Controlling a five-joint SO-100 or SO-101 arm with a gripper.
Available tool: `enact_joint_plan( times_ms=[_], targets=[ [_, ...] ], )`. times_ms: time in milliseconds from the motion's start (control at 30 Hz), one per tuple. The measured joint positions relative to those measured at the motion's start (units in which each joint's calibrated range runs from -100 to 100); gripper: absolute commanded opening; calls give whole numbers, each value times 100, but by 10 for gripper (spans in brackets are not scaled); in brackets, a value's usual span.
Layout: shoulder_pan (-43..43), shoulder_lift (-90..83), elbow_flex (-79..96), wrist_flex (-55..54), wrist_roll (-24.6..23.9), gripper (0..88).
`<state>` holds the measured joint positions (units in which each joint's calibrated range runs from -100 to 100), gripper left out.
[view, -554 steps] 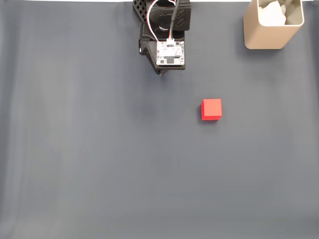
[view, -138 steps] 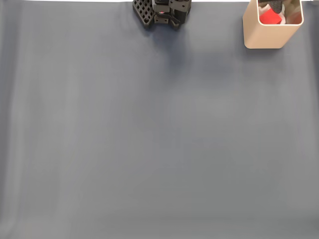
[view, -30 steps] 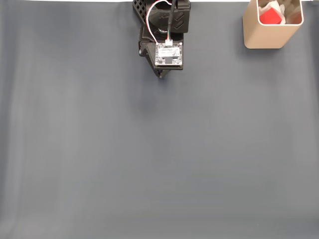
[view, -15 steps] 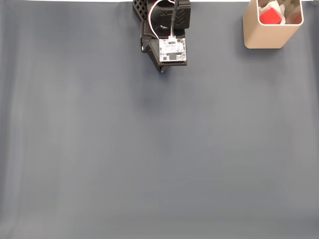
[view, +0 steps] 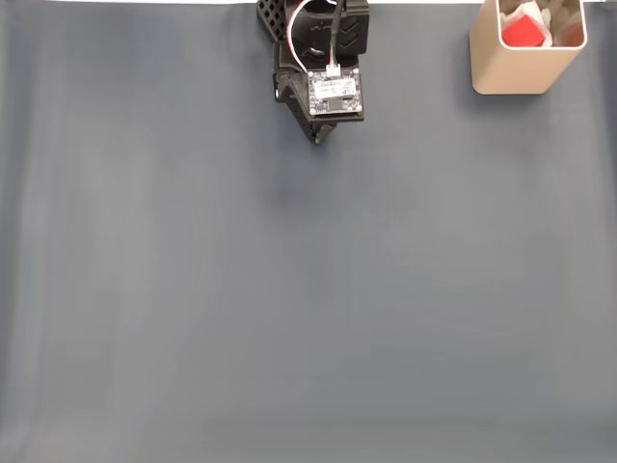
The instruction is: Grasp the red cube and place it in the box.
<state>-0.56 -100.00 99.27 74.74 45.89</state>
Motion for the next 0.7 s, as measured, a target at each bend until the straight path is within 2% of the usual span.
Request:
enact_joint_plan(
  times_ms=[700],
  targets=[
    [-8,0,0,32,73,13]
  ],
)
